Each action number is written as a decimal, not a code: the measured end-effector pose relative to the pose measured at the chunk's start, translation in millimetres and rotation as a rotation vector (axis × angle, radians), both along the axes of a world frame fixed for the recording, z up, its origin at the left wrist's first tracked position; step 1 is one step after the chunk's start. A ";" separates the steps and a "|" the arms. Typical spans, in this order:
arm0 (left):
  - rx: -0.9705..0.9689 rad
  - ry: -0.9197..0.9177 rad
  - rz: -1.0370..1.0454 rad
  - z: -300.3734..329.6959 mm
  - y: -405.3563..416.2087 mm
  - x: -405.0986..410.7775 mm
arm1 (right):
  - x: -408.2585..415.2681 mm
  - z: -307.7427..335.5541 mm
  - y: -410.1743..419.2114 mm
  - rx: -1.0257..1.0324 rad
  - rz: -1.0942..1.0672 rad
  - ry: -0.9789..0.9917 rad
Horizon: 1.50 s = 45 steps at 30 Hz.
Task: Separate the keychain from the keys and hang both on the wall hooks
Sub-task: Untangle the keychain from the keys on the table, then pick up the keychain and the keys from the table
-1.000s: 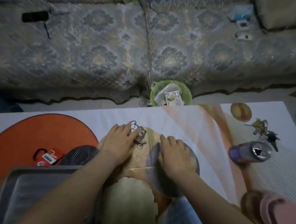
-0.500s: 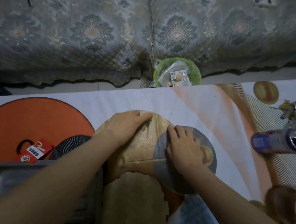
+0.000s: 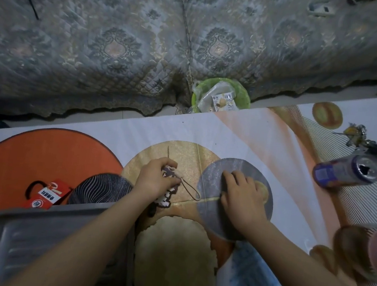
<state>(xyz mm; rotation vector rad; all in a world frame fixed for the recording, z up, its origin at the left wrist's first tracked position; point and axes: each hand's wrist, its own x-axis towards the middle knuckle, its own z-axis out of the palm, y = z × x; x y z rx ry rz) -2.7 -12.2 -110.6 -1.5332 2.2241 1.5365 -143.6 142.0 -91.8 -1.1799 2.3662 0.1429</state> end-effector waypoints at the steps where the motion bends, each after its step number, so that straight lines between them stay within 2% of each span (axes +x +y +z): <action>1: -0.019 -0.007 0.000 -0.6 2.0 1.5 | 0.3 -0.7 2.7 0.000 -0.003 0.001; 6: -0.238 -0.155 -0.134 -5.1 4.5 6.7 | 1.5 -1.5 15.0 -0.008 -0.021 -0.005; 8: -0.285 -0.160 -0.164 -6.6 4.5 9.5 | 1.3 -1.4 20.1 -0.010 -0.030 0.002; 14: -0.328 0.017 -0.123 -6.6 6.5 17.9 | 1.1 2.9 26.9 -0.031 -0.081 -0.017; 18: -0.360 0.138 -0.187 7.3 8.2 15.3 | 2.6 12.0 31.3 -0.020 -0.125 -0.024; 26: -0.204 0.358 -0.022 73.2 32.2 -11.2 | -4.9 61.1 38.2 -0.064 -0.176 0.000; 31: -0.085 0.413 0.081 118.2 59.7 -29.0 | -26.5 106.5 44.0 -0.139 -0.152 0.051; 35: 0.054 0.497 0.165 150.1 96.6 -50.5 | -60.6 140.8 56.6 -0.186 -0.081 0.079; 39: -0.016 0.534 0.185 173.1 143.5 -89.4 | -118.1 161.3 86.1 -0.237 -0.055 0.102; 45: -0.029 0.566 0.328 170.4 209.2 -179.9 | -259.9 151.9 139.3 -0.254 -0.064 0.107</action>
